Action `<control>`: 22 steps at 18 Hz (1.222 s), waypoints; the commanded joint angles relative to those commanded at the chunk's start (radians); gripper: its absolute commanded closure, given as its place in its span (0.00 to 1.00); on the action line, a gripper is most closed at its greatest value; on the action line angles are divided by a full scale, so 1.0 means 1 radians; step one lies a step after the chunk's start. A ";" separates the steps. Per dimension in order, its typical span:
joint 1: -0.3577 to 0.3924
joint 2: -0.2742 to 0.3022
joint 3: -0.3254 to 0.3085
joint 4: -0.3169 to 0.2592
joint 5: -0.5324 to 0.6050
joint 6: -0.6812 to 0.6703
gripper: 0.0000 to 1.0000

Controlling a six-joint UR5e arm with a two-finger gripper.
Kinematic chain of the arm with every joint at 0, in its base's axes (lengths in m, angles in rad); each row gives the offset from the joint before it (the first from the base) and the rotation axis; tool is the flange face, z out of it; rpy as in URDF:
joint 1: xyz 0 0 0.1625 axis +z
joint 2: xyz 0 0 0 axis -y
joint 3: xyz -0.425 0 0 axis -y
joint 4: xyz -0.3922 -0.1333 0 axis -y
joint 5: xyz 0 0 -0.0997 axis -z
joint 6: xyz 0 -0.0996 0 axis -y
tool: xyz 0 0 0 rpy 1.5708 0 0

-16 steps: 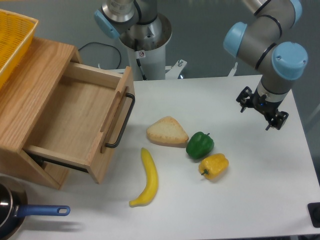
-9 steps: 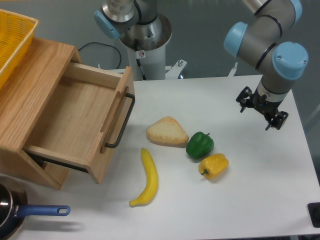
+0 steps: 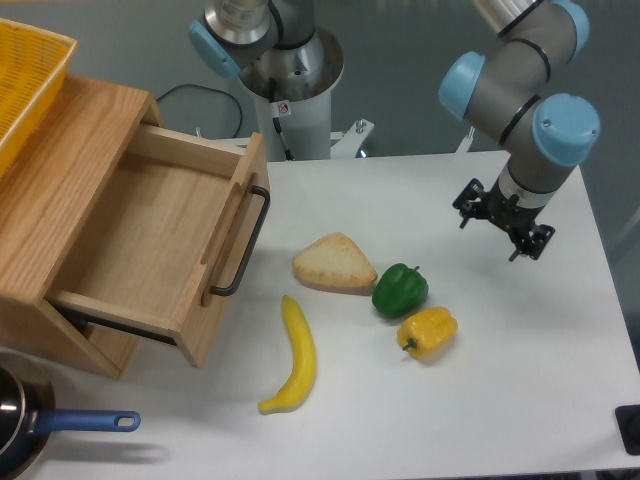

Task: Pick up the yellow pepper
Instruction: 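Move the open gripper down toward the yellow bell pepper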

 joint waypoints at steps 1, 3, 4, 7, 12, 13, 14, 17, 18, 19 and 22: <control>-0.006 -0.005 0.000 0.000 -0.002 -0.037 0.00; -0.012 -0.008 -0.002 0.002 -0.002 -0.097 0.00; -0.021 -0.011 -0.002 0.002 -0.002 -0.114 0.00; -0.046 -0.054 0.015 0.035 -0.028 -0.108 0.00; -0.106 -0.123 0.072 0.104 -0.026 -0.027 0.00; -0.110 -0.130 0.084 0.104 -0.028 -0.005 0.00; -0.114 -0.133 0.092 0.104 -0.028 0.010 0.00; -0.114 -0.138 0.106 0.104 -0.029 0.076 0.00; -0.114 -0.140 0.107 0.104 -0.029 0.107 0.00; -0.115 -0.144 0.109 0.104 -0.029 0.133 0.00; -0.126 -0.164 0.112 0.106 -0.040 0.167 0.00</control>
